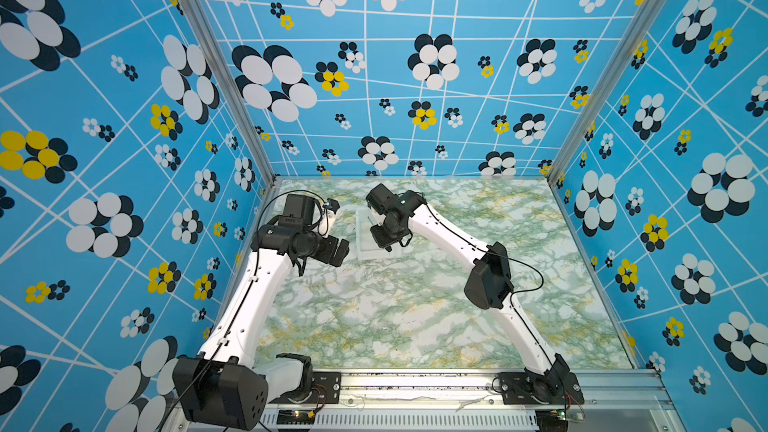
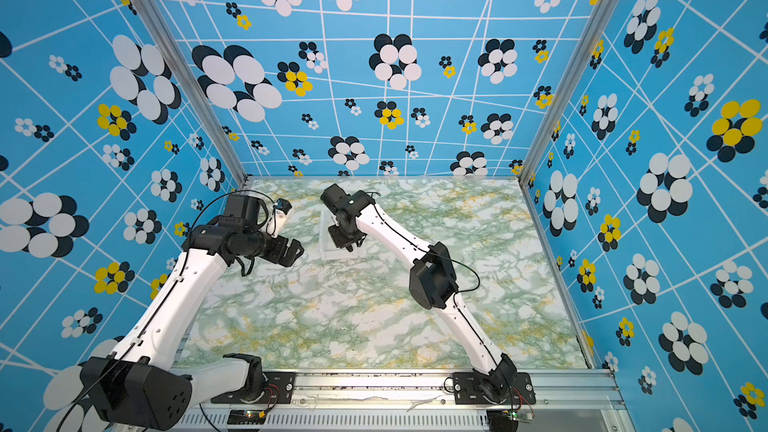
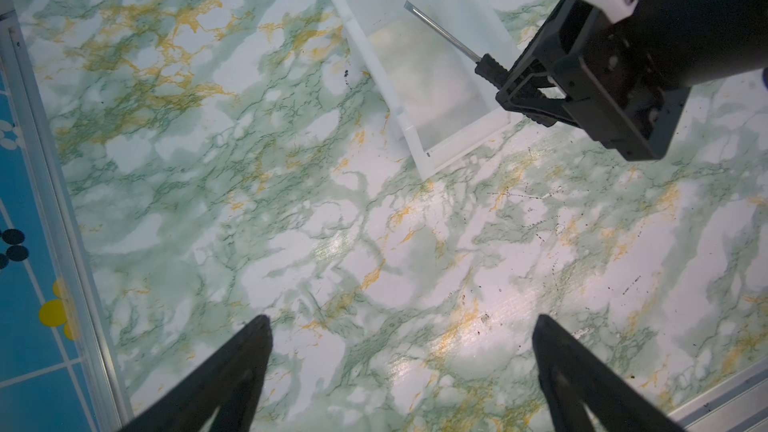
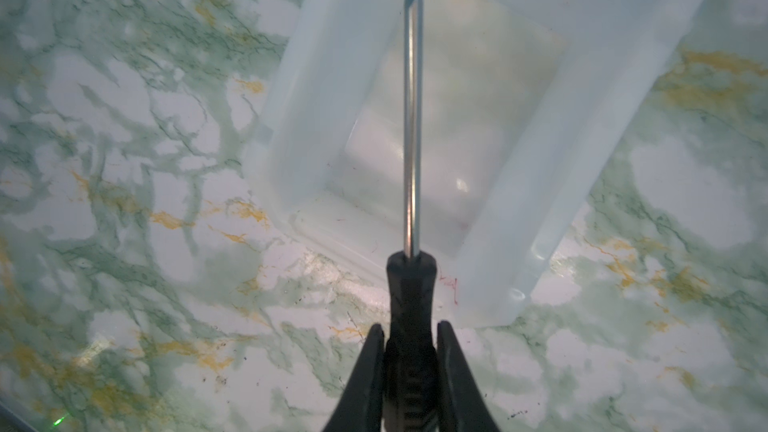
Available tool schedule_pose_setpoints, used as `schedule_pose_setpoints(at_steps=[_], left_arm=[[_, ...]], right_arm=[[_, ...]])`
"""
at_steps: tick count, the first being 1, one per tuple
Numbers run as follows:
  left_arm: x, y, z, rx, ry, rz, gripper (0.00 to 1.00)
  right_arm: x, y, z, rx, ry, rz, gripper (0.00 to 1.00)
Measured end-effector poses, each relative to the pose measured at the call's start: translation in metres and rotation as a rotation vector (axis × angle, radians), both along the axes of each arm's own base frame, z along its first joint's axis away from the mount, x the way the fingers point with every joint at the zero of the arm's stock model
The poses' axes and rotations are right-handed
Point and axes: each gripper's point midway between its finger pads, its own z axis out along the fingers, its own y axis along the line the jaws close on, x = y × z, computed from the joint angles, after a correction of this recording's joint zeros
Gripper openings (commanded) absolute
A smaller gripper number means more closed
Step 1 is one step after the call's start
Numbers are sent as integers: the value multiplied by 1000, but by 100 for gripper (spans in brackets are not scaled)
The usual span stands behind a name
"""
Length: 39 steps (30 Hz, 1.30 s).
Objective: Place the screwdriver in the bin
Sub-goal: 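Carry the screwdriver with the right gripper over the white bin, then lower the screwdriver into the white bin and open the right gripper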
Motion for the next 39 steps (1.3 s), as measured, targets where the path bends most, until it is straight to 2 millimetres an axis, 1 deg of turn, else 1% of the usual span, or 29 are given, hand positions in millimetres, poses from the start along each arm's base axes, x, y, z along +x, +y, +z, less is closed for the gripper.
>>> schedule_pose_setpoints(at_steps=[4, 9, 15, 19, 23, 33, 36, 39], left_arm=[[0, -1, 0, -6, 1, -1, 99], [1, -1, 5, -20, -7, -1, 99], [1, -3, 5, -32, -7, -6, 99], [1, -3, 6, -37, -6, -2, 99], [1, -4, 6, -43, -5, -4, 99], [1, -4, 6, -51, -3, -2, 99], [1, -3, 6, -51, -3, 0, 99], [1, -4, 6, -55, -2, 1, 99]], right_arm=[[1, 2, -6, -9, 0, 14, 17], [3, 3, -6, -6, -5, 17, 17], [11, 11, -9, 19, -28, 17, 18], [16, 17, -16, 25, -40, 19, 18], [19, 16, -24, 7, -50, 28, 18], [27, 17, -23, -7, -92, 52, 19], [30, 20, -27, -1, -99, 52, 20], [31, 21, -35, -5, -94, 51, 20]])
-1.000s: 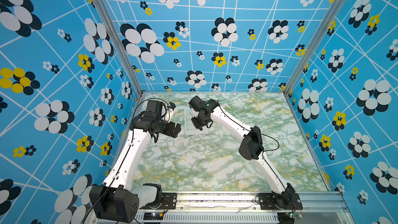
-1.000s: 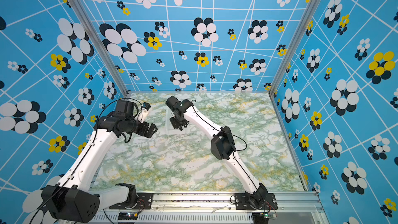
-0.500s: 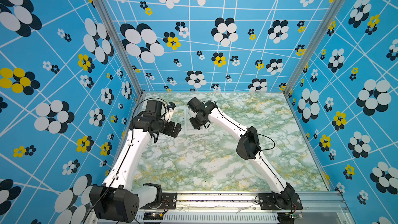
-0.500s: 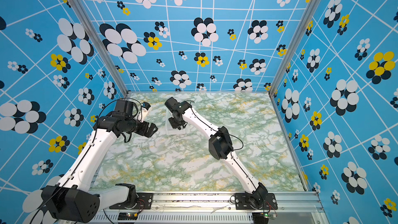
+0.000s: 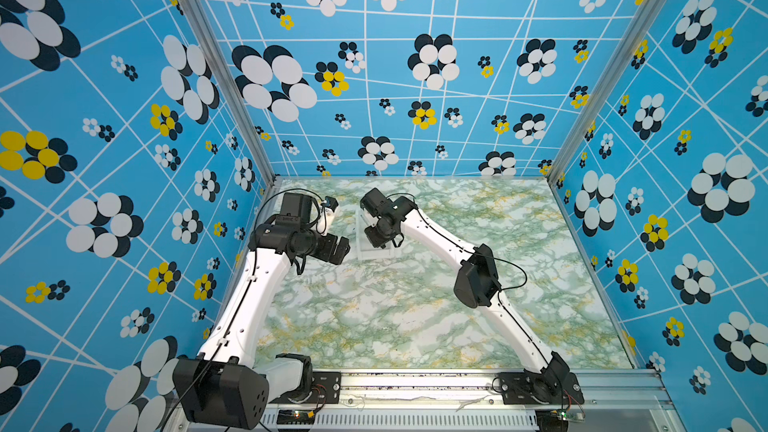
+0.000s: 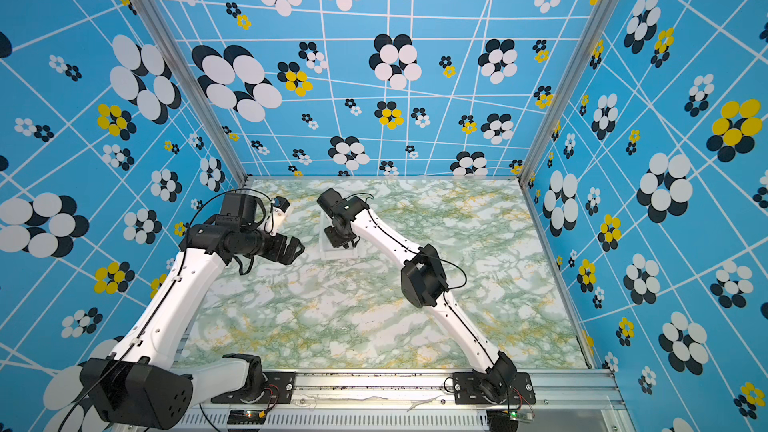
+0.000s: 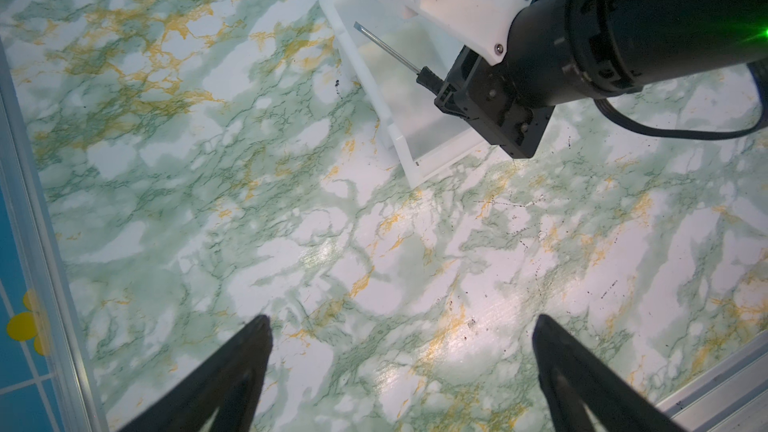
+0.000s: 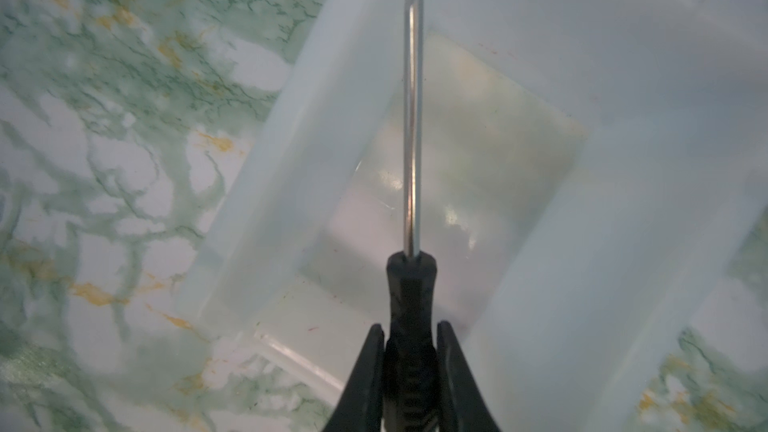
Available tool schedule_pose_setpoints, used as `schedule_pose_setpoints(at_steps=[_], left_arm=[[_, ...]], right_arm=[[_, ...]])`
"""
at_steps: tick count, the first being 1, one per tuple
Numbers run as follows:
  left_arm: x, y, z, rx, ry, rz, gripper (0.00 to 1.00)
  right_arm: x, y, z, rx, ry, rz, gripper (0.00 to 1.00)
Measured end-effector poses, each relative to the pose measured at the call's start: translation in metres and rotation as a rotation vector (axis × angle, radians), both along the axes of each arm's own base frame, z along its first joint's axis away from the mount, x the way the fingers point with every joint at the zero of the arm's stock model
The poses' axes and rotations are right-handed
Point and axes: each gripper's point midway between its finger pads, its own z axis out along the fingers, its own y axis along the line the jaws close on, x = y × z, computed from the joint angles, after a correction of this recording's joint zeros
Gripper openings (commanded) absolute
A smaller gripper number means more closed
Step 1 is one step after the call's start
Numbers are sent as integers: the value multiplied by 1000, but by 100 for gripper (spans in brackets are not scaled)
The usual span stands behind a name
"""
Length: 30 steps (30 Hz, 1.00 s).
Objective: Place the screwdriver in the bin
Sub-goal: 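Lower the screwdriver into the white bin and open the right gripper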
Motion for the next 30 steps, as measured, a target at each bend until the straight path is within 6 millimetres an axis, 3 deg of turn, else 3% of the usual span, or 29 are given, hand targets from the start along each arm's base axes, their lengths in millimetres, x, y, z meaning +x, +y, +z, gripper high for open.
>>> schedule_pose_setpoints(at_steps=[8, 23, 30], left_arm=[[0, -1, 0, -6, 0, -4, 99], [0, -2, 0, -10, 1, -6, 99], [0, -2, 0, -11, 1, -6, 99]], right_arm=[[2, 1, -17, -12, 12, -2, 22], [3, 2, -16, -6, 8, -2, 30], [6, 2, -12, -4, -6, -13, 42]])
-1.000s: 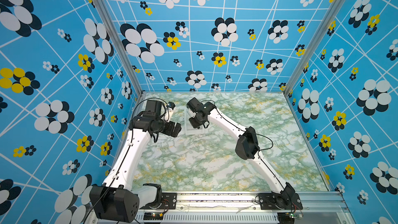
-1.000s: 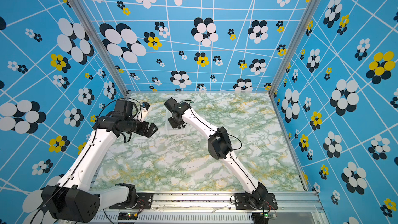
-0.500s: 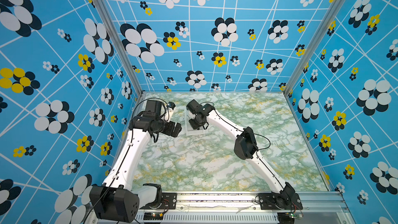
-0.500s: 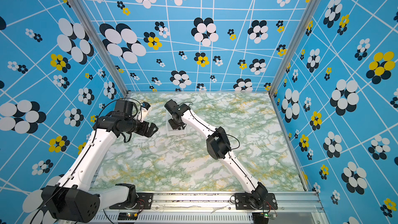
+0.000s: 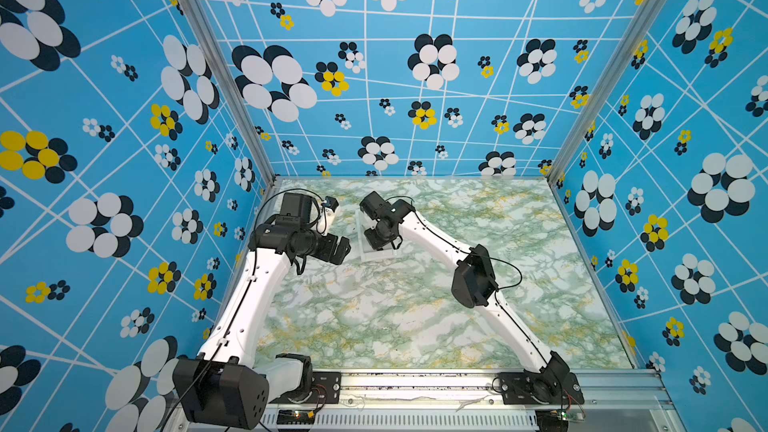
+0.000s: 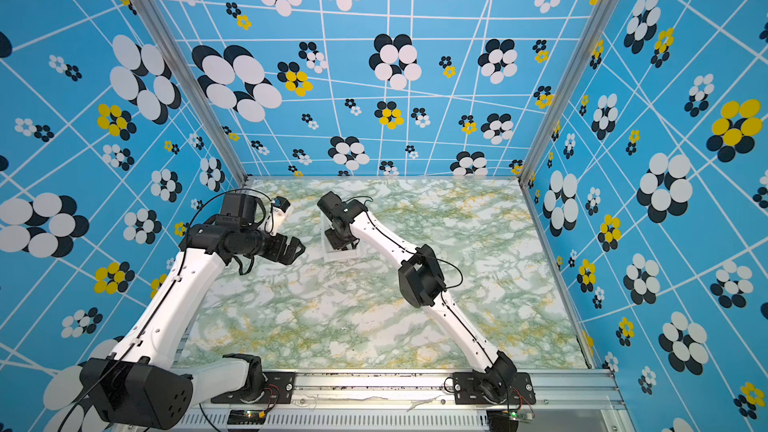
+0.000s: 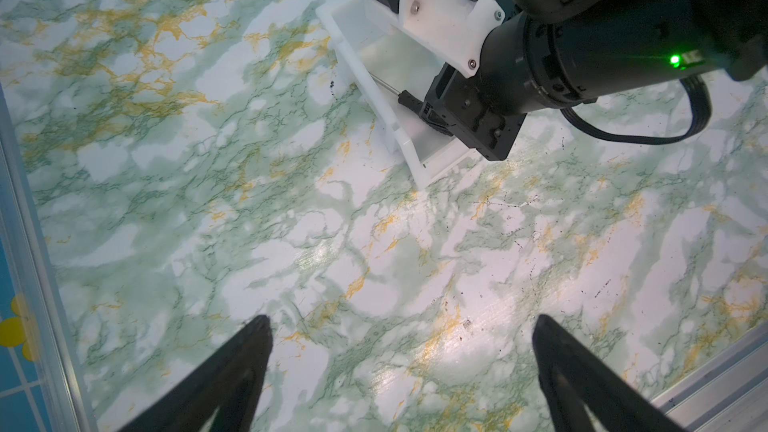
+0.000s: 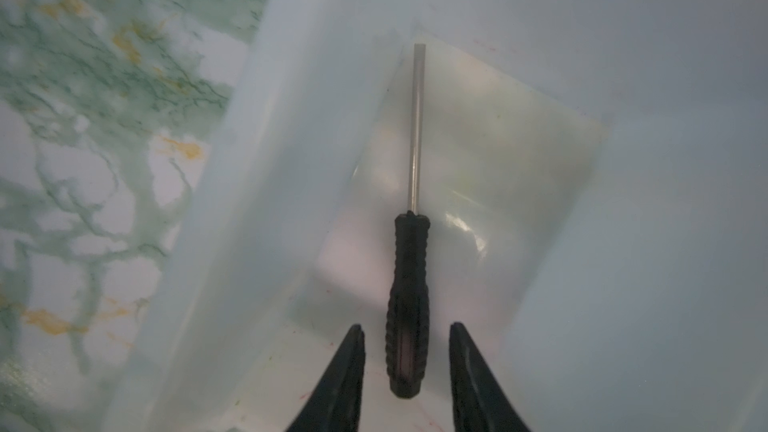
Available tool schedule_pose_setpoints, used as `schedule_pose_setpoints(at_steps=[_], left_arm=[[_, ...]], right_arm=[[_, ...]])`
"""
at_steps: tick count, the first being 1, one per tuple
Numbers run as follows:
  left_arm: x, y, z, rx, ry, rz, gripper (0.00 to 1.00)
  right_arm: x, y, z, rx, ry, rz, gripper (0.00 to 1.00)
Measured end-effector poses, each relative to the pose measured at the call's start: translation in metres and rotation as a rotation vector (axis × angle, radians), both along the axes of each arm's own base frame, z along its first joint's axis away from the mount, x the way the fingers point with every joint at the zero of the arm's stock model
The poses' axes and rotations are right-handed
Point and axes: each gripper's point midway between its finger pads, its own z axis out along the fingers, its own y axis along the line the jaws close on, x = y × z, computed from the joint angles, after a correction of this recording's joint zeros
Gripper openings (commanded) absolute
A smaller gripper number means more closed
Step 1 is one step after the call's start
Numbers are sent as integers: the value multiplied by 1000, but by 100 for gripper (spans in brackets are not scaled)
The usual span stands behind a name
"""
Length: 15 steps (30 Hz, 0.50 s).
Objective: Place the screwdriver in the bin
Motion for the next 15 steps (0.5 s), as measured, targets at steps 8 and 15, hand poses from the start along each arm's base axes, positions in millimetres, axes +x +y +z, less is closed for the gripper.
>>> schedule_pose_setpoints(at_steps=[8, 15], left_arm=[[1, 2, 0, 0, 4, 19, 99], [2, 9, -1, 36, -1, 44, 99]], right_arm=[[10, 2, 21, 40, -49, -40, 50], [12, -1, 90, 141, -118, -96, 52]])
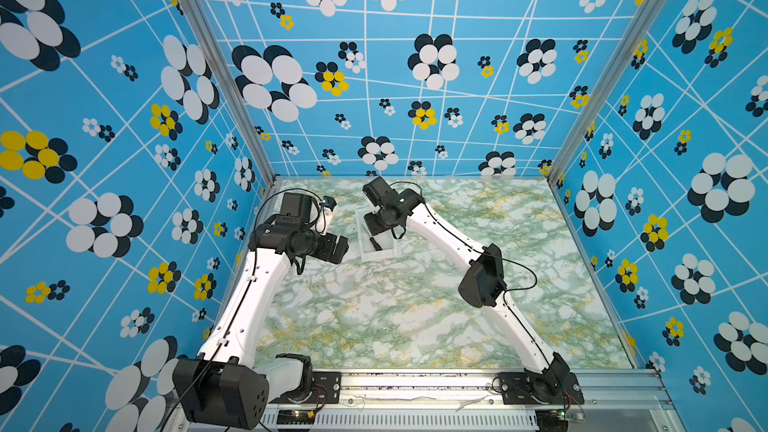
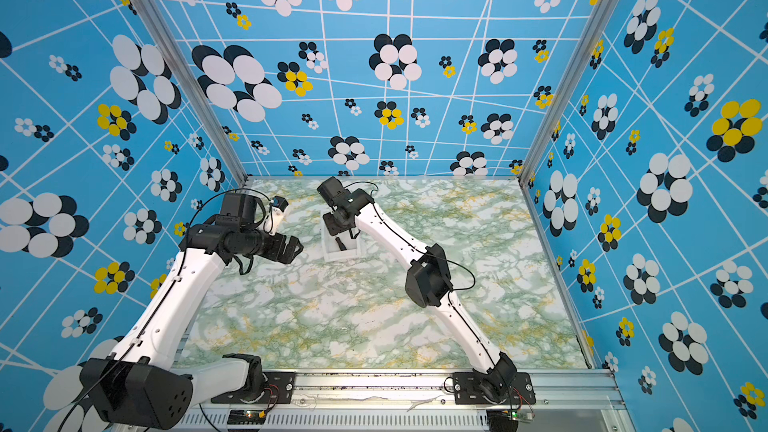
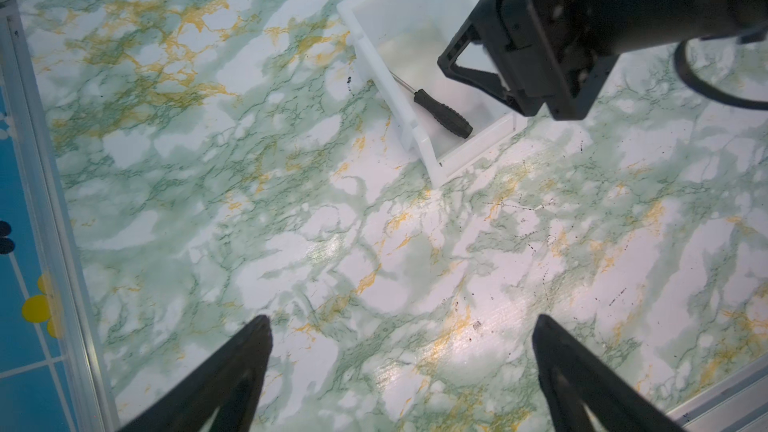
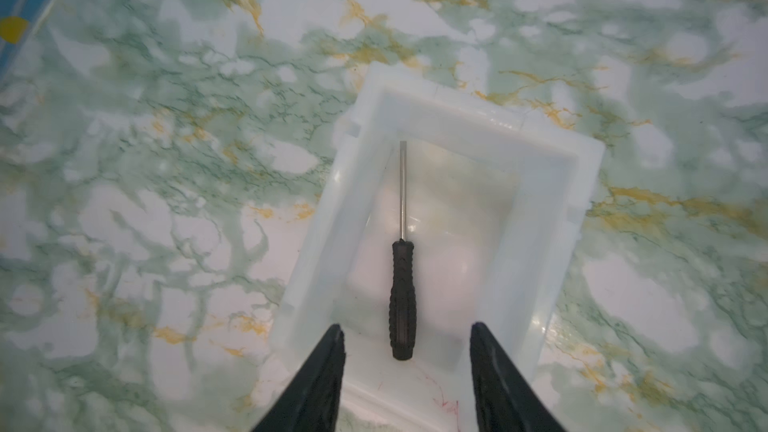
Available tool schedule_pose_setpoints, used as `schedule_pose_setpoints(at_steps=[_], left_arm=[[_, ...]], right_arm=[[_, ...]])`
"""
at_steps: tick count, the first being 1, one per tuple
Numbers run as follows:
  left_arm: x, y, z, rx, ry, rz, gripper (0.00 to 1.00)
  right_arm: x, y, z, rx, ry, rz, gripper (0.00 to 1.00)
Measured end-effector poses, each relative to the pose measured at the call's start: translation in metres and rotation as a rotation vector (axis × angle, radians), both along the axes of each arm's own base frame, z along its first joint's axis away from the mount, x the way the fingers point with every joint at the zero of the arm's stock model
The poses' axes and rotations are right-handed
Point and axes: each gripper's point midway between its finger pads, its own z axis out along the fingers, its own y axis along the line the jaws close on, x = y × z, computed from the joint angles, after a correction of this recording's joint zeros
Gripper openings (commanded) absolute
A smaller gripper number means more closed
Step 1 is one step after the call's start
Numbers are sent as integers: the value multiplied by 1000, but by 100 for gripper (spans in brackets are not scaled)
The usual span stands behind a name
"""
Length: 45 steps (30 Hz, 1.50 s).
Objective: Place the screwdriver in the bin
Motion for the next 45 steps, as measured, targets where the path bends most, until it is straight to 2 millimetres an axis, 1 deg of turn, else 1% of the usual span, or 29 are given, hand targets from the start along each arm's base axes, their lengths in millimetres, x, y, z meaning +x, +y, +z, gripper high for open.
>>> schedule_pose_setpoints(at_steps=[1, 3, 5, 7, 10, 11, 13, 14, 15, 18, 22, 26, 28, 29, 31, 34, 37, 38, 40, 43, 45], left_arm=[[0, 1, 0, 5, 0, 2, 99], [1, 4, 2, 20, -8, 11, 99], [3, 7, 3, 32, -15, 24, 99], [5, 12, 3, 37, -14, 54, 99], [9, 20, 5, 27, -21, 117, 99], [11, 23, 5, 22, -25, 139, 99], [14, 29, 6, 16, -32, 182, 99], [16, 32, 6, 13, -38, 199, 99], [18, 35, 5, 12, -40, 221, 99], [21, 42, -1, 2, -42, 272, 99], [24, 48, -17, -4, -36, 321, 99], [27, 52, -37, -12, -53, 362, 99], [26, 59, -49, -13, -93, 400, 99], [24, 61, -54, -13, -109, 414, 99], [23, 67, -59, -16, -175, 443, 99], [28, 70, -63, -47, -290, 467, 99], [32, 74, -77, -66, -370, 486, 99], [32, 75, -82, -72, -382, 492, 99], [36, 77, -96, -72, -408, 500, 99], [43, 80, -112, -74, -447, 509, 99], [48, 82, -121, -75, -464, 515, 99]], right_arm=[[0, -1, 12, 15, -14, -5, 52], [-3, -5, 42, 52, -47, -19, 53], [-8, -13, 69, 77, -75, -32, 55], [-16, -26, 95, 91, -104, -48, 56], [-26, -50, 126, 92, -157, -80, 59], [-29, -56, 133, 92, -170, -89, 63], [-37, -72, 142, 86, -204, -102, 80], [-41, -79, 144, 86, -217, -112, 91], [-46, -88, 143, 83, -236, -119, 99], [-61, -116, 135, 86, -285, -142, 99], [-76, -160, 127, 116, -353, -203, 99], [-74, -214, 130, 131, -421, -318, 99], [-70, -248, 125, 124, -462, -401, 99], [-69, -264, 120, 112, -479, -439, 99], [-68, -299, 100, 76, -514, -510, 99], [-75, -348, 59, 27, -551, -604, 99], [-87, -388, 21, -22, -585, -673, 99], [-90, -397, 12, -32, -591, -691, 99], [-94, -419, 0, -47, -605, -742, 99], [-94, -446, -3, -37, -651, -808, 99], [-93, -457, -6, -20, -677, -835, 99]])
